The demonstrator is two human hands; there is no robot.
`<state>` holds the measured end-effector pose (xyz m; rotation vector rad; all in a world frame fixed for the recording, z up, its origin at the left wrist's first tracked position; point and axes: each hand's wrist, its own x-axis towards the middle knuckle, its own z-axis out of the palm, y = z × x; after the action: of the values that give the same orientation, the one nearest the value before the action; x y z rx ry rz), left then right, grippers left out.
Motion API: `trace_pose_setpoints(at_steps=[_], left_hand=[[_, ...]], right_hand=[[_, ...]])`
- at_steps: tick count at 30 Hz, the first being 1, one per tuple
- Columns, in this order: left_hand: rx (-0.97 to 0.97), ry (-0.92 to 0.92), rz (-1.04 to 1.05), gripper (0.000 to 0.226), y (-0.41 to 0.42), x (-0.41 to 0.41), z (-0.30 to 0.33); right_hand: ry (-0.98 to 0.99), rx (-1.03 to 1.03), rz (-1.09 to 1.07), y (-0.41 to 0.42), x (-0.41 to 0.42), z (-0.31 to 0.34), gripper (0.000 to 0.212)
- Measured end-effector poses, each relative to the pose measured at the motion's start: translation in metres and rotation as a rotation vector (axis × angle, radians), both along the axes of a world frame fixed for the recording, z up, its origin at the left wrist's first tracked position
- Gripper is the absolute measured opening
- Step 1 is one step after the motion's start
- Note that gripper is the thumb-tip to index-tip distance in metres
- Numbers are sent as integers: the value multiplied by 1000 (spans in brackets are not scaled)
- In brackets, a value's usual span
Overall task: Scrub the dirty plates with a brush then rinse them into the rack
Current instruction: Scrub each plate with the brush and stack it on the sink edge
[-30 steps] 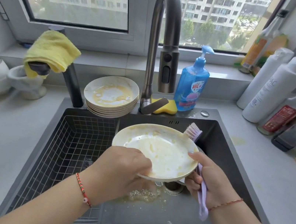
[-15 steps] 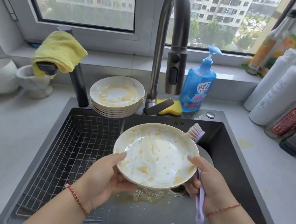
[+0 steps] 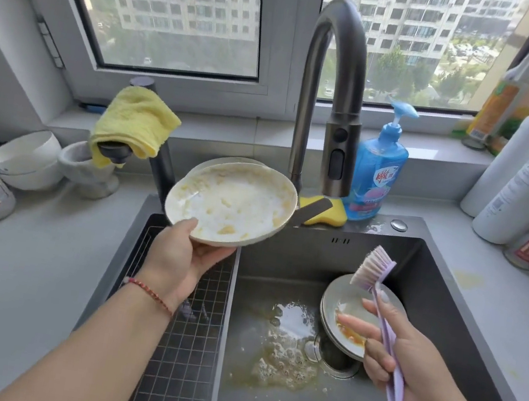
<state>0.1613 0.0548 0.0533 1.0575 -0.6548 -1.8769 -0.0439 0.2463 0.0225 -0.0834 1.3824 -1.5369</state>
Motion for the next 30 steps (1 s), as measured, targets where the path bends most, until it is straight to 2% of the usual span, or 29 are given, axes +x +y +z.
trace_pose_setpoints(at_steps=[6, 13, 18, 23, 26, 30], left_hand=[[22, -105, 91, 37, -51, -31, -10], [72, -179, 179, 49, -87, -53, -23], [139, -229, 230, 45, -98, -59, -30], [202, -275, 196, 38, -92, -60, -28], [195, -346, 162, 40, -86, -62, -27], [147, -455, 129, 31, -85, -61, -32]], right_hand=[[-17, 21, -45, 0, 1, 0, 34], [-32, 58, -87, -2, -3, -1, 33], [-37, 67, -102, -3, -8, -3, 31], [-35, 75, -107, -4, -12, -4, 30], [-36, 72, -107, -1, -15, -6, 31], [-31, 77, -107, 2, -20, -8, 31]])
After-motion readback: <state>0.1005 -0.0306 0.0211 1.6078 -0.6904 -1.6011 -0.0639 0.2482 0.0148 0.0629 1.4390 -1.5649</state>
